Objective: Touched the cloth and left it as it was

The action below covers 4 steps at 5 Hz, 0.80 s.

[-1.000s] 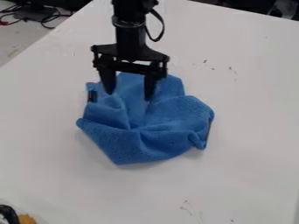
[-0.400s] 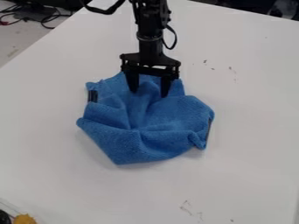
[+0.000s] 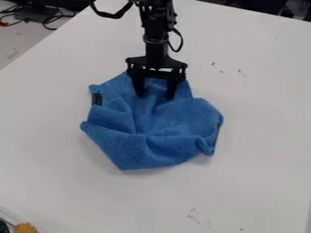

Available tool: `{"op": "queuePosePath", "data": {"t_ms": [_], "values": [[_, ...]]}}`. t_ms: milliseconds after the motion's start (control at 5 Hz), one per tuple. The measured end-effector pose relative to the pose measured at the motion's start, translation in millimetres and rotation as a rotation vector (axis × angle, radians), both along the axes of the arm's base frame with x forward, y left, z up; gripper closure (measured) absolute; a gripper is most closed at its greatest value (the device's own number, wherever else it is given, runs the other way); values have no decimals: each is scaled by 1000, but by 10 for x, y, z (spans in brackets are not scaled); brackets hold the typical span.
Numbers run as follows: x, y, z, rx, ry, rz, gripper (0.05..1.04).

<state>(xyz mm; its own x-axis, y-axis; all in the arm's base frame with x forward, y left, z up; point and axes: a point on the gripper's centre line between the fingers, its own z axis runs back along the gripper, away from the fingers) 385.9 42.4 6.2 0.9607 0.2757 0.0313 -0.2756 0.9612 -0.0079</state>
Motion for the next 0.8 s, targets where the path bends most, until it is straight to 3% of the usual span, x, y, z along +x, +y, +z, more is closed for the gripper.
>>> {"op": "queuePosePath", "data": {"t_ms": [400,800], "values": [[240,123,14,18,-37,77,83],[520,476,4,30,-74,184,84]]}}
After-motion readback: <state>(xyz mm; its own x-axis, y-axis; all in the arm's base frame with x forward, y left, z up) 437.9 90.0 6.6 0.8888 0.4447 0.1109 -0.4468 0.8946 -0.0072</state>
